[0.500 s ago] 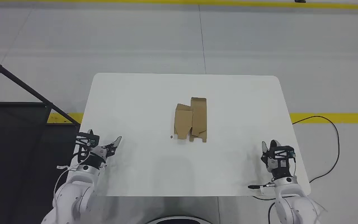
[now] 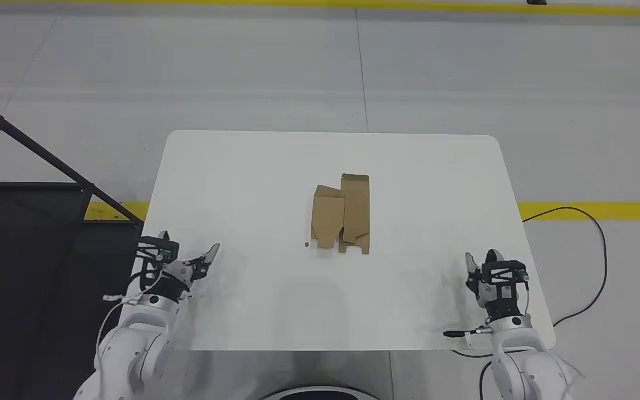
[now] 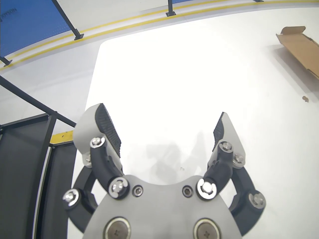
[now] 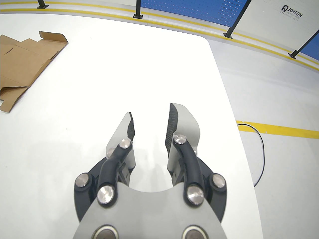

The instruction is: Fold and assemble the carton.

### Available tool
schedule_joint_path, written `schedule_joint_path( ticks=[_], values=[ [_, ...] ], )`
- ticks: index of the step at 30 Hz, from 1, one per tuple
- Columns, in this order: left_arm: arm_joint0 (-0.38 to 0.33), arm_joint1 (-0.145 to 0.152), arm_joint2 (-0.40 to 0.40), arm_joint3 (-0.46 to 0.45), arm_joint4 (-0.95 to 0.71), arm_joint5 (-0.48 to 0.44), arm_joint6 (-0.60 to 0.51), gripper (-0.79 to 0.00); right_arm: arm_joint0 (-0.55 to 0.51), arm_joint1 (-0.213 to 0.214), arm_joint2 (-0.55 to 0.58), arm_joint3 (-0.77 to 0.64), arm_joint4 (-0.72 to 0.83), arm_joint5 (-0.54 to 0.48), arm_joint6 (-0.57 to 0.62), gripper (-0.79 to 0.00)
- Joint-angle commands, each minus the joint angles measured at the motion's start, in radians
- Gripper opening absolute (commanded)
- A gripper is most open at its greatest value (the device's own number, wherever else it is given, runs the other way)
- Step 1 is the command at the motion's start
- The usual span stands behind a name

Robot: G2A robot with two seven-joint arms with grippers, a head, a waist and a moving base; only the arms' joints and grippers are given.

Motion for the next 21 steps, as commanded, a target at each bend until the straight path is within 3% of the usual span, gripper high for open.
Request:
schedule_joint_path(
  ticks=[1, 7, 16, 21],
  values=[
    [-0.016, -0.002, 0.0, -0.007, -0.037, -0.008, -0.035, 0.0, 0.0, 0.0, 0.0, 0.0, 0.0, 0.0, 0.0, 0.0],
    [-0.093, -0.006, 0.003, -0.036, -0.243, -0.055, -0.23, 0.0, 0.0, 0.0, 0.0, 0.0, 0.0, 0.0, 0.0, 0.0],
    [-0.241, -0.01, 0.078, -0.068, -0.398, -0.072, -0.54, 0.0, 0.0, 0.0, 0.0, 0.0, 0.0, 0.0, 0.0, 0.0],
    [-0.257, -0.009, 0.078, -0.07, -0.413, -0.071, -0.575, 0.0, 0.0, 0.0, 0.0, 0.0, 0.0, 0.0, 0.0, 0.0]
  ],
)
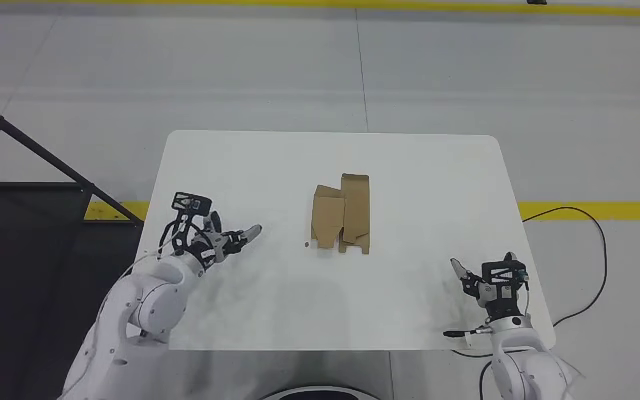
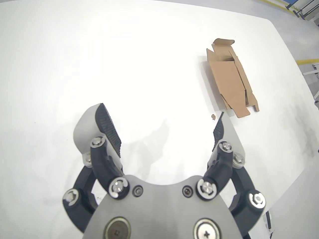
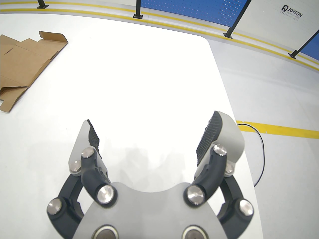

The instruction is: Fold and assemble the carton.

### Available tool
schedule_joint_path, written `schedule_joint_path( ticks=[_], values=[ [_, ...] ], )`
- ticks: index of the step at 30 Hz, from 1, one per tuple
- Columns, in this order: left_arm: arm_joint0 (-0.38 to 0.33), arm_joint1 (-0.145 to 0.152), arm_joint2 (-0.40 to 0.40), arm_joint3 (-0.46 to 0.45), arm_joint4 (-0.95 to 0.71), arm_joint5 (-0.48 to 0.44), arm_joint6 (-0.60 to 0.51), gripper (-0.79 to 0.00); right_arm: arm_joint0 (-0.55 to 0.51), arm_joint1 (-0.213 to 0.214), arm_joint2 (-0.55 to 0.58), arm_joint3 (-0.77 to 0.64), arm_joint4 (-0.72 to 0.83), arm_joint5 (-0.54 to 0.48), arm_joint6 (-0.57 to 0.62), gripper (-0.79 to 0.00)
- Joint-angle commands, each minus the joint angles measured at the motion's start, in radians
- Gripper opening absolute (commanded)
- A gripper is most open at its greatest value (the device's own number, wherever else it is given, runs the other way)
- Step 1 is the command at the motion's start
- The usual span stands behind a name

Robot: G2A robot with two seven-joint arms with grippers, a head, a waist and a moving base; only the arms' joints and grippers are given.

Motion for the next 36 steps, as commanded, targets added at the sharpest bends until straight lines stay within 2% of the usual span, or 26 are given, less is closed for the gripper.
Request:
schedule_joint_path(
  ticks=[1, 10, 19, 23, 25, 29, 36],
  values=[
    [0.001, 0.0, 0.0, 0.0, 0.001, 0.0, 0.003, 0.0, 0.0, 0.0, 0.0, 0.0, 0.0, 0.0, 0.0, 0.0],
    [-0.001, -0.003, 0.024, 0.003, -0.04, -0.002, -0.008, 0.0, 0.0, 0.0, 0.0, 0.0, 0.0, 0.0, 0.0, 0.0],
    [-0.155, -0.02, 0.157, 0.099, -0.103, 0.1, -0.118, 0.0, 0.0, 0.0, 0.0, 0.0, 0.0, 0.0, 0.0, 0.0],
    [-0.228, -0.036, 0.203, 0.175, -0.25, 0.169, -0.174, 0.0, 0.0, 0.0, 0.0, 0.0, 0.0, 0.0, 0.0, 0.0],
    [-0.258, -0.042, 0.222, 0.206, -0.256, 0.207, -0.165, 0.0, 0.0, 0.0, 0.0, 0.0, 0.0, 0.0, 0.0, 0.0],
    [-0.298, -0.053, 0.244, 0.235, -0.322, 0.259, -0.144, 0.0, 0.0, 0.0, 0.0, 0.0, 0.0, 0.0, 0.0, 0.0],
    [-0.3, -0.053, 0.244, 0.235, -0.324, 0.262, -0.139, 0.0, 0.0, 0.0, 0.0, 0.0, 0.0, 0.0, 0.0, 0.0]
  ],
)
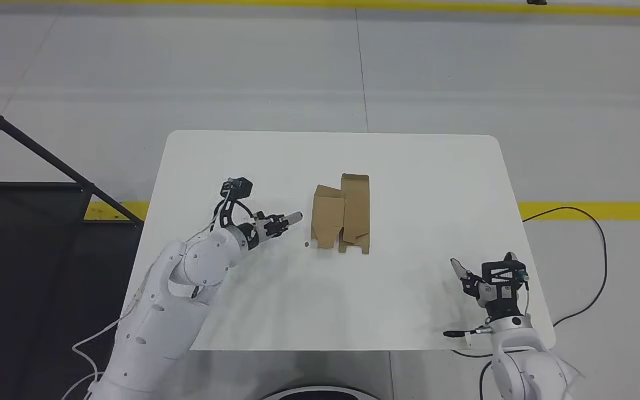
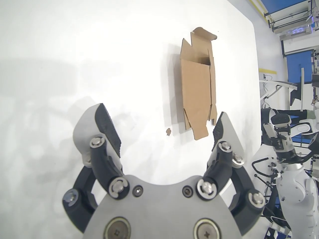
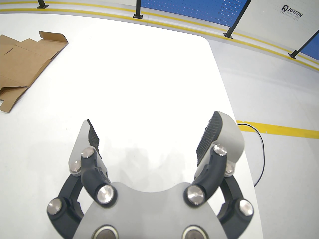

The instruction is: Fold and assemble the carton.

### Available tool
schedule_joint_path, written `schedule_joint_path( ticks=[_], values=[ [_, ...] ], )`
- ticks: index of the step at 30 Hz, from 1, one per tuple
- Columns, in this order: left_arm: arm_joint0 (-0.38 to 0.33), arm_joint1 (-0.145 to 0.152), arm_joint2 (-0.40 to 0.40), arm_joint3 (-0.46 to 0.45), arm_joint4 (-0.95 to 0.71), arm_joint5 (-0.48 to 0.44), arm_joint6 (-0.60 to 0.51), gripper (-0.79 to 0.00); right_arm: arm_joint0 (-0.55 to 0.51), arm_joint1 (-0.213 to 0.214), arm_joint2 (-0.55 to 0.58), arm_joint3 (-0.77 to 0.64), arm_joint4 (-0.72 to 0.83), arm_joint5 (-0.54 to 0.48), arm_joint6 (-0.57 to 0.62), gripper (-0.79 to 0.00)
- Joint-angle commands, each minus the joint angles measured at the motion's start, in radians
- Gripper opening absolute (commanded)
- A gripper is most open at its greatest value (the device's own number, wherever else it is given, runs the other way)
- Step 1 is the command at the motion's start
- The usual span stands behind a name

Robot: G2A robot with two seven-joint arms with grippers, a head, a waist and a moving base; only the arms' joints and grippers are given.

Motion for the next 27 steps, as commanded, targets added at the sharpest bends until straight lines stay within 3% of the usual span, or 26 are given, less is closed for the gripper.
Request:
schedule_joint_path(
  ticks=[1, 8, 17, 27],
  values=[
    [0.0, 0.0, 0.0, 0.0, 0.0, 0.0, 0.0, 0.0, 0.0, 0.0, 0.0, 0.0, 0.0, 0.0, 0.0, 0.0],
    [0.012, -0.01, 0.016, 0.019, -0.097, 0.013, 0.027, 0.0, 0.0, 0.0, 0.0, 0.0, 0.0, 0.0, 0.0, 0.0],
    [-0.062, -0.048, 0.072, 0.151, -0.363, 0.04, 0.141, 0.0, 0.0, 0.0, 0.0, 0.0, 0.0, 0.0, 0.0, 0.0],
    [-0.118, -0.072, 0.12, 0.26, -0.463, -0.008, 0.199, 0.0, 0.0, 0.0, 0.0, 0.0, 0.0, 0.0, 0.0, 0.0]
  ],
)
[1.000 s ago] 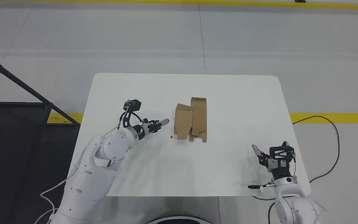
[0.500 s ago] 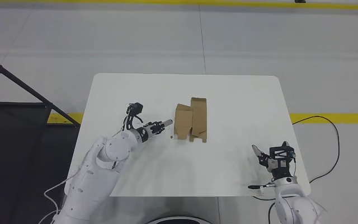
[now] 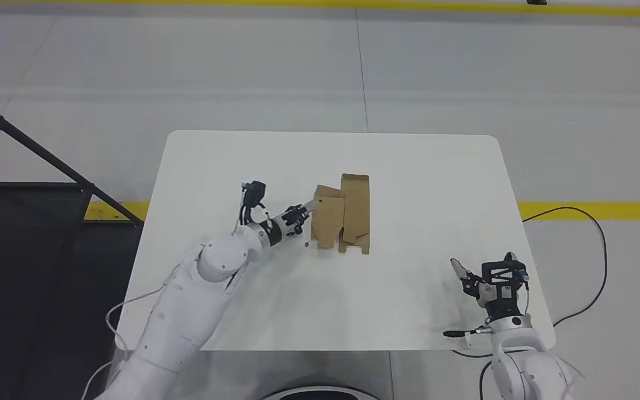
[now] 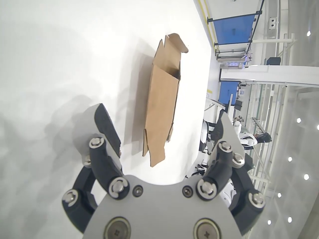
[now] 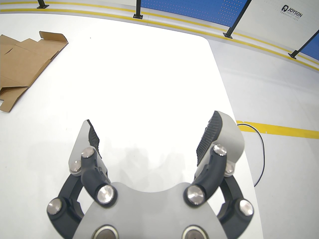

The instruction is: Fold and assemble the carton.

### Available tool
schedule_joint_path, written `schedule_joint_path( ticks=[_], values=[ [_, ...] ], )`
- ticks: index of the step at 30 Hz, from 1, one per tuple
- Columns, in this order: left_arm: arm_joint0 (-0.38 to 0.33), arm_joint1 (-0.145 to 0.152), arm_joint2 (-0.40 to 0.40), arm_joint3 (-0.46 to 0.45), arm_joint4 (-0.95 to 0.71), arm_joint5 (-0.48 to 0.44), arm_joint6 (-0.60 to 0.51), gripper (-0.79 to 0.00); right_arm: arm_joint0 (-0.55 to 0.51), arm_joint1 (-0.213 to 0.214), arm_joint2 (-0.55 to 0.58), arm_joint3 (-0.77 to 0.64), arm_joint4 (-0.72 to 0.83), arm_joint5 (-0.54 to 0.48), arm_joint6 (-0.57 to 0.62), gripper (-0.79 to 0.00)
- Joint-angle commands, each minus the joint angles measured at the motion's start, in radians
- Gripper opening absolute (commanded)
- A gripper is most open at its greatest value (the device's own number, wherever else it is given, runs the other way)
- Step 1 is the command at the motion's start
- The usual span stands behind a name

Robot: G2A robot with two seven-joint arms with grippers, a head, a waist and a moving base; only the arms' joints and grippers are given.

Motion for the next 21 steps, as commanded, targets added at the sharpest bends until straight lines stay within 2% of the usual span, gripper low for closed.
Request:
schedule_joint_path(
  ticks=[1, 16, 18, 21],
  values=[
    [-0.007, -0.002, 0.008, 0.014, -0.002, -0.005, 0.003, 0.0, 0.0, 0.0, 0.0, 0.0, 0.0, 0.0, 0.0, 0.0],
    [-0.053, -0.023, 0.068, 0.096, -0.014, -0.036, 0.026, -0.003, 0.0, 0.0, 0.0, 0.0, 0.0, 0.0, 0.0, 0.0],
    [-0.059, -0.025, 0.074, 0.104, -0.017, -0.04, 0.026, -0.12, 0.0, 0.0, 0.0, 0.0, 0.0, 0.0, 0.0, 0.0],
    [-0.066, -0.028, 0.079, 0.114, -0.02, -0.043, 0.023, -0.188, 0.0, 0.0, 0.0, 0.0, 0.0, 0.0, 0.0, 0.0]
  ],
)
